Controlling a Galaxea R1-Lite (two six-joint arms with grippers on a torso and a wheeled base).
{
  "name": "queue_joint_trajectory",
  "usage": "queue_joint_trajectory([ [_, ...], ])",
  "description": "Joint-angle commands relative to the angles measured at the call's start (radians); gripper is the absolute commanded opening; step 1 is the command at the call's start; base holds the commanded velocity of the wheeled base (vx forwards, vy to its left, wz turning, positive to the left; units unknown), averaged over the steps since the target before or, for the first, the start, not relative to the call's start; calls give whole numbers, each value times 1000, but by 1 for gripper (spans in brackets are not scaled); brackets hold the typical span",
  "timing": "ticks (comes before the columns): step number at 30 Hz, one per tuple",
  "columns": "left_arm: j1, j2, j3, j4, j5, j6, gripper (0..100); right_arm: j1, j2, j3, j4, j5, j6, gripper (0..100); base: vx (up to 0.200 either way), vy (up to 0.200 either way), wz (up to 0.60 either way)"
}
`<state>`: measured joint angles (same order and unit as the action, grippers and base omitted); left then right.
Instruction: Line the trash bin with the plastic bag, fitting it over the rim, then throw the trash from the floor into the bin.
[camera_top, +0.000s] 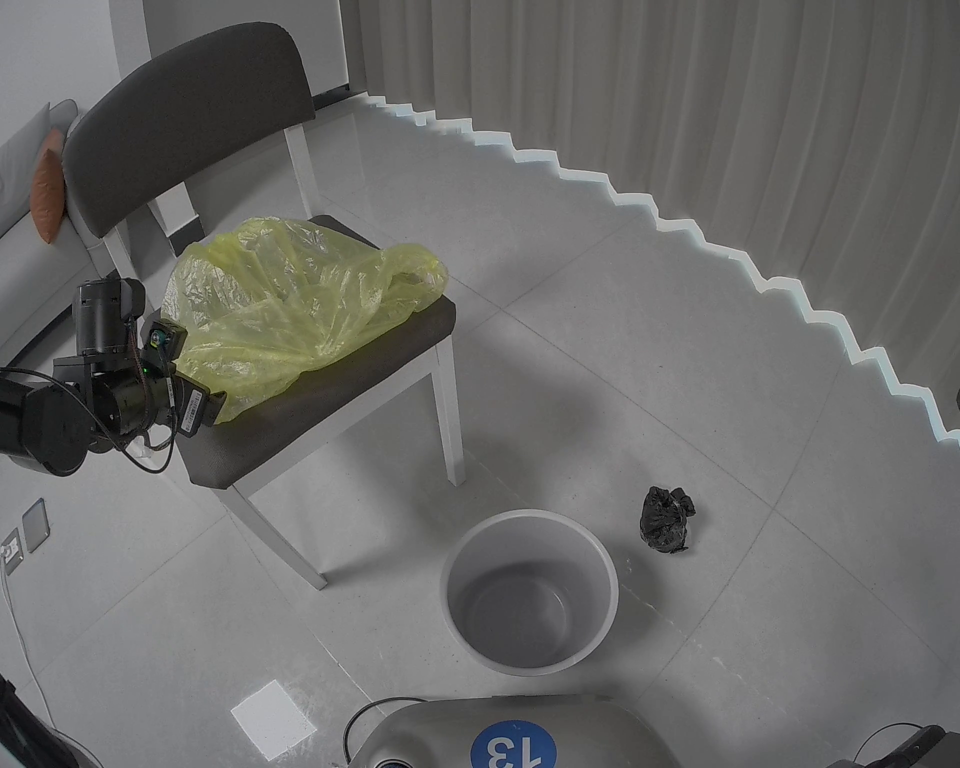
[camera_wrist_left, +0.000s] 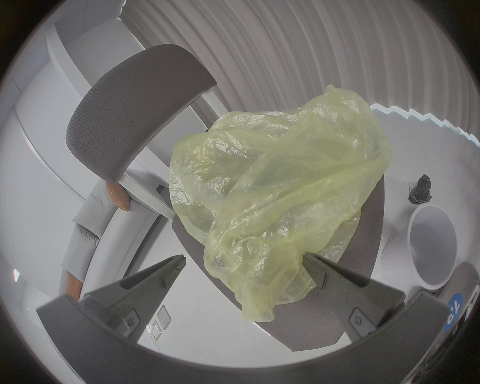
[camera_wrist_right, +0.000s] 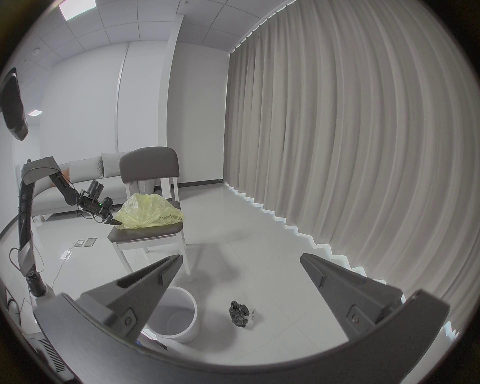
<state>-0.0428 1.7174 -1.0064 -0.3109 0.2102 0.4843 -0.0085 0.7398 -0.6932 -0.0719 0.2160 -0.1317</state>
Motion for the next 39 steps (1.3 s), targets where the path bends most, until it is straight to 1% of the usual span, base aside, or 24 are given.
queue_joint_trajectory([
  [1, 4, 5, -11, -1, 9, 4, 100, -1, 1, 0, 0, 0, 0, 100, 0, 0, 0],
  [11, 4, 13, -17, -1, 23, 4, 100, 1, 7, 0, 0, -1, 0, 100, 0, 0, 0],
  [12, 4, 14, -17, -1, 21, 4, 0, 1, 6, 0, 0, -1, 0, 100, 0, 0, 0],
  [26, 4, 7, -17, -2, 24, 4, 0, -1, 7, 0, 0, -1, 1, 100, 0, 0, 0],
  [31, -3, -24, -17, -10, 21, 5, 0, -1, 13, 0, -2, -1, 1, 100, 0, 0, 0],
  [33, -8, -45, -18, -17, 12, 7, 0, 1, 13, 0, -3, 2, 1, 100, 0, 0, 0],
  [36, -23, -90, -23, -25, -2, 34, 0, 1, 16, 3, 1, 5, 1, 100, 0, 0, 0],
  [39, -31, -137, -29, -25, -71, 59, 0, 2, 33, 4, -6, 3, 4, 100, 0, 0, 0],
])
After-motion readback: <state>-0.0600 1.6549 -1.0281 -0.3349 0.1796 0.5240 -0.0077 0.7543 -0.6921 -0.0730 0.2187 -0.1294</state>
